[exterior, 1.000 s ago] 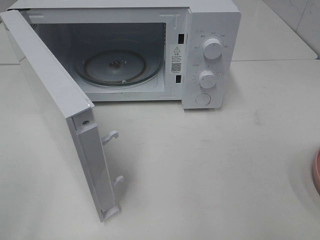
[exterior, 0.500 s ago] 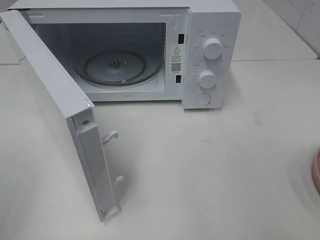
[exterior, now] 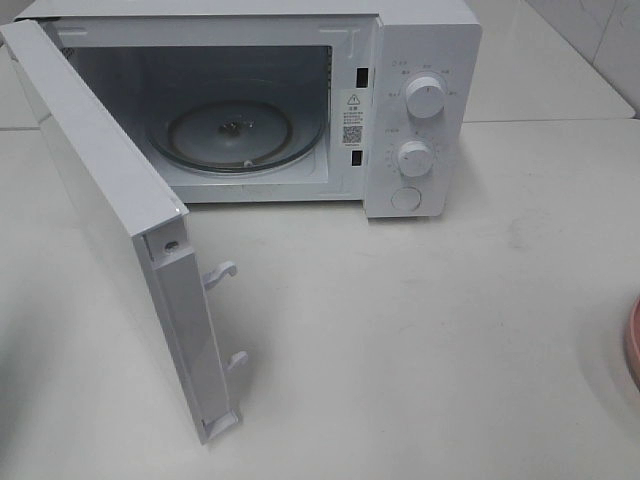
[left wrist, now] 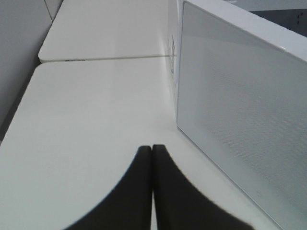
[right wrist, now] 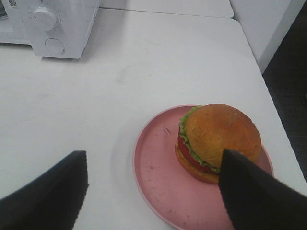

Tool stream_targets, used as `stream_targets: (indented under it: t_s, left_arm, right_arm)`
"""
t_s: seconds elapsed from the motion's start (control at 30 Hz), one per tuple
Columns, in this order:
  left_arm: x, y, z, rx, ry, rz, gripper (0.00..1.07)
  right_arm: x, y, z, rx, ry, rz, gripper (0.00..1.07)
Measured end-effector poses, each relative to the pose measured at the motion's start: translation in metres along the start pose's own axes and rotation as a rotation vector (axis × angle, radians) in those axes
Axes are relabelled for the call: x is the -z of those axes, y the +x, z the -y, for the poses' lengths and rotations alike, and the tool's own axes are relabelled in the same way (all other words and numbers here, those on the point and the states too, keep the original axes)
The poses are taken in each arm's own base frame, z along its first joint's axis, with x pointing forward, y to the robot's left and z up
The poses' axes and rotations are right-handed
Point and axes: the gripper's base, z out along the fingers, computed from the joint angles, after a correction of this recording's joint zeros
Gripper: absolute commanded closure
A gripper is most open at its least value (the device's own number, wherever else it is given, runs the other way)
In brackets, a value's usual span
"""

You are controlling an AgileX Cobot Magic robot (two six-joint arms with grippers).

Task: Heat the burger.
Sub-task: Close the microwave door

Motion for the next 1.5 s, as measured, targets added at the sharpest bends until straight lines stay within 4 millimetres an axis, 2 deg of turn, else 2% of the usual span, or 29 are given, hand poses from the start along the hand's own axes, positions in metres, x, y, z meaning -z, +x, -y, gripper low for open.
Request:
stream_targets:
  t_s: [0.13, 0.33, 0.4, 0.5, 0.57, 0.8, 1.13, 1.23, 1.3, 1.5]
  left_arm:
    - [-0.024, 0.016, -0.003, -0.013, -0.036, 0.032, 1.07]
    - [-0.042, 0.037, -0.004, -0.029, -0.072, 0.116, 1.07]
    - [-0.052, 0.048, 0.000, -0.087, -0.065, 0.173, 1.07]
    - [-0.058, 0.052, 0.003, -0.112, -0.049, 0.201, 1.07]
    - [-0.070, 0.056, 0.006, -0.102, -0.024, 0.193, 1.07]
    - [-0.088, 0.059, 0.013, -0.076, 0.044, 0.172, 1.07]
    - [-0.108, 0.056, 0.033, -0.103, 0.264, 0.229, 1.07]
    - [-0.114, 0.056, 0.041, -0.092, 0.317, 0.243, 1.07]
    - [-0.120, 0.056, 0.057, -0.114, 0.386, 0.239, 1.07]
    - [-0.125, 0.058, 0.067, -0.108, 0.393, 0.233, 1.07]
  right_arm:
    - [0.000, 0.000, 0.000, 0.000, 0.000, 0.000, 0.32]
    - [0.000, 0.000, 0.000, 0.001, 0.000, 0.000, 0.32]
    - [0.000, 0.000, 0.000, 0.001, 0.000, 0.000, 0.32]
    - [0.000, 0.000, 0.000, 0.001, 0.000, 0.000, 0.32]
    - [0.000, 0.000, 0.000, 0.001, 0.000, 0.000, 0.32]
    - [0.000, 0.000, 0.000, 0.001, 0.000, 0.000, 0.32]
    - [0.000, 0.000, 0.000, 0.001, 0.000, 0.000, 0.32]
    - [0.000, 0.000, 0.000, 0.001, 0.000, 0.000, 0.32]
    - [0.000, 0.000, 0.000, 0.001, 0.000, 0.000, 0.32]
    - [0.000, 0.000, 0.000, 0.001, 0.000, 0.000, 0.32]
